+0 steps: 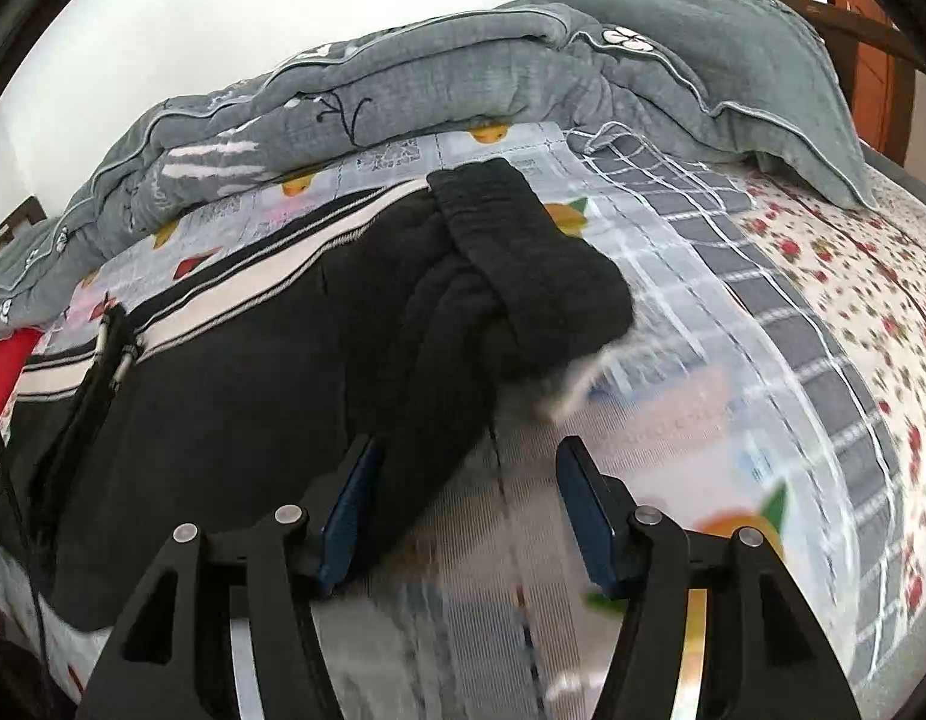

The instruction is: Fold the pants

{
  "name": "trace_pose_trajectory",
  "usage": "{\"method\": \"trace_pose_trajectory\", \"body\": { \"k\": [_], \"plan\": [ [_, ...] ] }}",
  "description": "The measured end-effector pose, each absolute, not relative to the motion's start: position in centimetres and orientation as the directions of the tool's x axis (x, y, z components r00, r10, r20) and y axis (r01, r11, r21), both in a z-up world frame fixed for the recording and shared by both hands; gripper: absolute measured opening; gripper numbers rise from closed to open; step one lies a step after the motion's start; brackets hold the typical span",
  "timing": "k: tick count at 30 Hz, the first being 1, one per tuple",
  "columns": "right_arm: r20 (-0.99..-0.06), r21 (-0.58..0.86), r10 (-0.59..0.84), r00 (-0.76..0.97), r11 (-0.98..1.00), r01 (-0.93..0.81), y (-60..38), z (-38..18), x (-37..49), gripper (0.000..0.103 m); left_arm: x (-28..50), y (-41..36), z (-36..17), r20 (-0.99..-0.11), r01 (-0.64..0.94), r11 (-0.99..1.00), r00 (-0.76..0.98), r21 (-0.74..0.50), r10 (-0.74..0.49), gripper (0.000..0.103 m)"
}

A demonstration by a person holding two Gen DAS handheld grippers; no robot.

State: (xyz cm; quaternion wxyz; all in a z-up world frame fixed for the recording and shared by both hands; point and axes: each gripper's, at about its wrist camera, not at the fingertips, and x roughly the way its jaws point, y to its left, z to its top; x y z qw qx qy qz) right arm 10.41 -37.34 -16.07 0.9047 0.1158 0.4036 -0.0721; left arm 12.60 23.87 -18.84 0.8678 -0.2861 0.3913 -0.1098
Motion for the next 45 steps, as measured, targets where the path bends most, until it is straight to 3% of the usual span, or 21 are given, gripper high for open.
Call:
{"method": "trace_pose_trajectory", "body": {
  "k": [6, 9, 17, 25, 27, 30, 34, 37, 42, 45],
  "plan": [
    [-0.741, 0.148, -0.035, 0.670, 0.965, 0.215, -36.4, -14.6, 8.0, 0.059, 14.6, 22.1, -18.9, -0.617, -0.062, 0.809, 0.682, -0.584, -0.393, 0.066],
    [-0.729, 0.107, -0.054, 0.683, 0.976, 0.191, -35.3, -13.6, 6.7, 0.059, 15.0, 21.1, -18.7, -0.644, -0.088, 0.834, 0.681, -0.544, -0.348, 0.066],
    [-0.715, 0.108, -0.036, 0.698, 0.981, 0.162, -34.5, -13.2, 3.6, 0.059, 8.1, 21.3, -19.5, -0.582, -0.037, 0.781, 0.690, -0.623, -0.431, 0.066],
    [-0.701, 0.091, -0.010, 0.713, 0.991, 0.103, -33.9, -12.4, 2.3, 0.059, 10.1, 20.9, -19.9, -0.571, -0.157, 0.721, 0.730, -0.675, -0.376, 0.064],
    [-0.699, 0.065, -0.014, 0.715, 0.994, 0.083, -34.1, -12.1, 1.4, 0.059, 10.3, 20.3, -19.3, -0.631, -0.228, 0.762, 0.722, -0.606, -0.286, 0.038],
    [-0.693, 0.042, -0.036, 0.720, 0.995, 0.089, -35.0, -12.4, 0.0, 0.059, 10.3, 19.0, -17.9, -0.664, -0.265, 0.809, 0.723, -0.524, -0.193, 0.022],
    [-0.707, 0.078, -0.025, 0.707, 0.990, 0.113, -37.1, -14.1, -1.2, 0.059, 10.3, 14.8, -12.5, -0.629, -0.225, 0.900, 0.774, -0.373, -0.068, 0.019],
    [-0.721, 0.093, -0.021, 0.693, 0.987, 0.127, -38.8, -15.3, -1.5, 0.059, 10.8, 10.0, -8.3, -0.592, -0.138, 0.952, 0.804, -0.273, -0.053, 0.018],
    [-0.698, 0.084, -0.046, 0.714, 0.986, 0.146, -41.9, -15.2, -1.8, 0.059, 11.6, 0.3, -3.8, -0.528, 0.067, 0.970, 0.829, -0.233, -0.184, 0.016],
    [-0.676, 0.108, -0.041, 0.735, 0.982, 0.154, -43.9, -14.7, -2.1, 0.059, 12.3, -6.5, -3.5, -0.535, 0.175, 0.964, 0.805, -0.198, -0.256, 0.016]
  ]
}}
